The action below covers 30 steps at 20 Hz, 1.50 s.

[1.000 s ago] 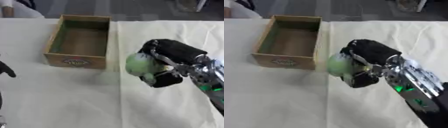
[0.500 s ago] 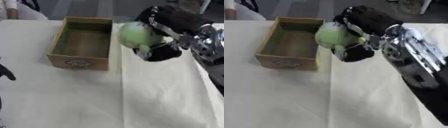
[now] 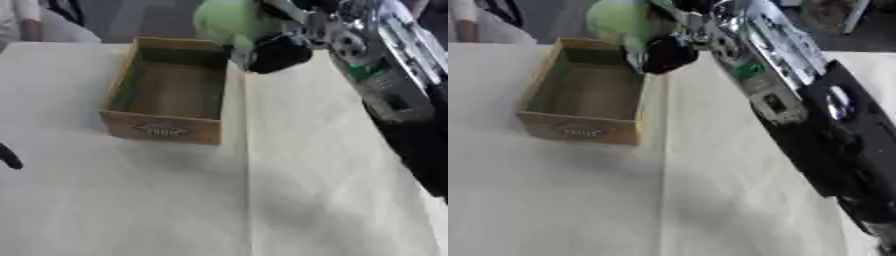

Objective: Pick up objects on the table and place them in the box.

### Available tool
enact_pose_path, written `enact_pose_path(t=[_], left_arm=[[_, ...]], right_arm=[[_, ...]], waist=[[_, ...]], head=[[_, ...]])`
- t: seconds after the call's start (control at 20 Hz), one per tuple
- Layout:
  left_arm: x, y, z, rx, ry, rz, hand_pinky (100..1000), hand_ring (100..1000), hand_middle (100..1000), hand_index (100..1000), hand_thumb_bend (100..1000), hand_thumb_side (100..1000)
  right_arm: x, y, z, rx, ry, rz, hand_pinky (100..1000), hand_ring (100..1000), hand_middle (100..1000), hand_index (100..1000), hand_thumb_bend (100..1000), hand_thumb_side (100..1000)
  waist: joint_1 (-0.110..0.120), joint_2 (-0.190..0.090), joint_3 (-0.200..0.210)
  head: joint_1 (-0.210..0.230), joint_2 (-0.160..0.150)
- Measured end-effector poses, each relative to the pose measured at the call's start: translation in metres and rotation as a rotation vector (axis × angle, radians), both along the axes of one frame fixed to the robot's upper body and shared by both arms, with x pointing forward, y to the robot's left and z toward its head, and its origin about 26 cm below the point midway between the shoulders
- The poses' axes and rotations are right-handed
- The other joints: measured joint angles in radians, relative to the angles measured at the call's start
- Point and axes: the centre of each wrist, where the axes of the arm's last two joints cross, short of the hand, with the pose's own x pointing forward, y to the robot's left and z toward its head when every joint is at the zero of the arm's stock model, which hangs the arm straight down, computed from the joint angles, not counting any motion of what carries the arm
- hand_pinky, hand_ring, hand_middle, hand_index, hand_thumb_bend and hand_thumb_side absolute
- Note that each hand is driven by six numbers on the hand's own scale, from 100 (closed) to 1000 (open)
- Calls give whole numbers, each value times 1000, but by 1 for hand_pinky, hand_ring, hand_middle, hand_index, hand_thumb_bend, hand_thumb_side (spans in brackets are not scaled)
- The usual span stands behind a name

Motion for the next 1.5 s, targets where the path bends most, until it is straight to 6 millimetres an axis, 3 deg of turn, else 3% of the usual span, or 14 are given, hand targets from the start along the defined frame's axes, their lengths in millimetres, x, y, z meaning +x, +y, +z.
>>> enact_pose_path(t=[0.5,0.65,0.75,0.95,1.25,1.35,1.5], left_arm=[[1,-6,-1,-4,0,-26,302,363,384,634,100,938],[1,-7,0,-1,-5,-33,303,363,384,634,100,938],[1,-8,0,0,-6,-39,303,363,384,635,100,938],[2,-10,0,-3,-9,-46,303,363,384,635,100,939],[2,-11,1,-1,-12,-50,304,363,384,635,100,940],[2,-11,1,-1,-13,-51,304,363,384,635,100,940],[3,-12,1,-5,-12,-53,304,363,384,635,100,939]], right_arm=[[37,40,-9,83,32,-117,908,887,455,665,100,402],[64,50,-26,88,46,-181,911,888,455,671,100,357],[85,56,-46,79,53,-216,910,890,462,673,100,399],[111,56,-81,51,61,-263,912,896,470,683,100,403],[126,51,-111,13,90,-310,917,906,489,704,100,397],[128,50,-116,6,102,-322,919,913,507,734,100,398],[130,49,-120,-6,126,-323,933,943,615,858,100,425]], waist=[[-1,26,45],[-1,33,60],[-1,38,65],[-1,49,65],[-1,58,63],[-1,60,63],[-1,61,63]], head=[[-45,-16],[-62,-25],[-70,-31],[-79,-39],[-82,-40],[-83,-40],[-82,-40]])
